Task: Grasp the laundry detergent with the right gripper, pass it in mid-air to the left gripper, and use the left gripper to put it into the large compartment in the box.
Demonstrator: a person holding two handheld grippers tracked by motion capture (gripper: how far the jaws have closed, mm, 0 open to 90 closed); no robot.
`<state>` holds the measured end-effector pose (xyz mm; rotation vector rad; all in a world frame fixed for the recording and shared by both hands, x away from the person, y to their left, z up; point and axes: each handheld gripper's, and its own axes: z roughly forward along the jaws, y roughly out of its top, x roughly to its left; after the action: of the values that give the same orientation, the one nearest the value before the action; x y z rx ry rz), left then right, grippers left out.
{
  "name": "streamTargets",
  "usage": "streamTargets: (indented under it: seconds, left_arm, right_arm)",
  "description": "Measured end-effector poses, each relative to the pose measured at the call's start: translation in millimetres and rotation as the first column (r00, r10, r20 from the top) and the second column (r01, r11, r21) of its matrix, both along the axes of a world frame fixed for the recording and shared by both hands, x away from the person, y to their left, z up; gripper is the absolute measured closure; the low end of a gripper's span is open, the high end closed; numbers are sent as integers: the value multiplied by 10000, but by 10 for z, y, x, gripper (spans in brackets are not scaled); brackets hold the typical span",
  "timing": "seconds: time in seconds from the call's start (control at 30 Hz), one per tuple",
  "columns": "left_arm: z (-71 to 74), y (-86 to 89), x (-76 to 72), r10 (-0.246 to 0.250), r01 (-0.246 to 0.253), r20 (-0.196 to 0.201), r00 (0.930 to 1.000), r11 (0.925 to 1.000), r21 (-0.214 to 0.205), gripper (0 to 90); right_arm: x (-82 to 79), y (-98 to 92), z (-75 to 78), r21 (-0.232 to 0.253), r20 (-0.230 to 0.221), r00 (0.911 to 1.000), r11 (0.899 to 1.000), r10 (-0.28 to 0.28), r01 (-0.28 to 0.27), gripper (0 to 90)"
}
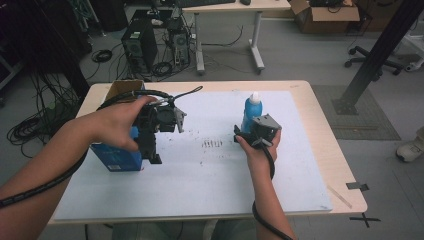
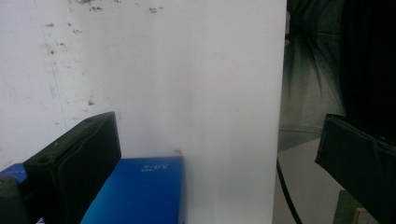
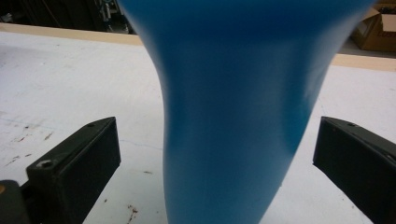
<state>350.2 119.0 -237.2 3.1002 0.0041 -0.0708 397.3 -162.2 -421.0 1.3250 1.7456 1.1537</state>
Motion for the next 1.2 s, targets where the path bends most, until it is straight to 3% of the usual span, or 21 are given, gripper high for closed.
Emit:
streamTargets:
  seconds: [0.2, 0.63, 1.2]
  left_arm:
    - [-7, 14, 10, 8, -8, 6, 10000, 10000, 2, 2]
    - [10, 67, 20, 38, -38, 36, 10000, 10000, -9, 2]
    - [-14, 67, 38, 58, -58, 12, 10000, 10000, 10, 2]
  right_arm:
    - [29, 18, -45, 169, 125, 9995, 9994, -296, 294, 0]
    - [98, 36, -128, 469, 177, 9990, 9981, -409, 400, 25]
    - [125, 54, -137, 412, 422, 9979, 9980, -487, 469, 100]
